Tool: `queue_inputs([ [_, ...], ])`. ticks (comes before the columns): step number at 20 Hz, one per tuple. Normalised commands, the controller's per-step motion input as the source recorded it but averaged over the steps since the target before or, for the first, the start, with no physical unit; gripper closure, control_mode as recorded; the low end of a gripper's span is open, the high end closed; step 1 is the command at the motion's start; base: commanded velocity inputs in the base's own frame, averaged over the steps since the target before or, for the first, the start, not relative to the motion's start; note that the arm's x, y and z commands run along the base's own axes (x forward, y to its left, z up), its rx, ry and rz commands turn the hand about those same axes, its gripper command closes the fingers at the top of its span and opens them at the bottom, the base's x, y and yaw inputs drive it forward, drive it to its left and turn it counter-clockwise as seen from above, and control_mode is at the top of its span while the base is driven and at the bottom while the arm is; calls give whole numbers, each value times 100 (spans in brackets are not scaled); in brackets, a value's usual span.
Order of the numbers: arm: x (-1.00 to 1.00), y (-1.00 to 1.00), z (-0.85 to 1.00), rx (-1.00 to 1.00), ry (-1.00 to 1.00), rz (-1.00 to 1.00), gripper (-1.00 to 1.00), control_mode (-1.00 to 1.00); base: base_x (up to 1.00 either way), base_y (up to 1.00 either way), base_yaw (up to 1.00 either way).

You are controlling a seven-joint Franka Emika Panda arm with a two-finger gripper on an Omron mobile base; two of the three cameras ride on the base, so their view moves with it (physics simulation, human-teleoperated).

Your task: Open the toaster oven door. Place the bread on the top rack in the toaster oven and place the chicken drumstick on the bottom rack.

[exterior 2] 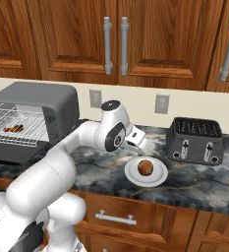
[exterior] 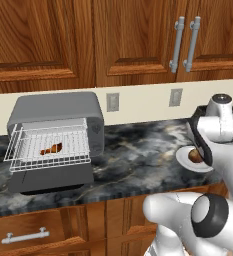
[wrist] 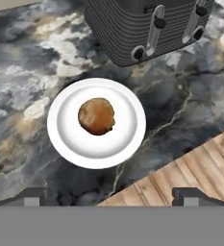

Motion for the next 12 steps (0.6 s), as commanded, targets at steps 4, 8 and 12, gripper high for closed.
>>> queue_inputs([
  [4, 27, -7, -34, 8, -11, 15, -100, -100, 0, 0, 0],
  [8, 23, -4, -35, 6, -4, 9, -100, -100, 0, 0, 0],
  [12, 29, -15, -28, 1, 0, 4, -100, -100, 0, 0, 0],
])
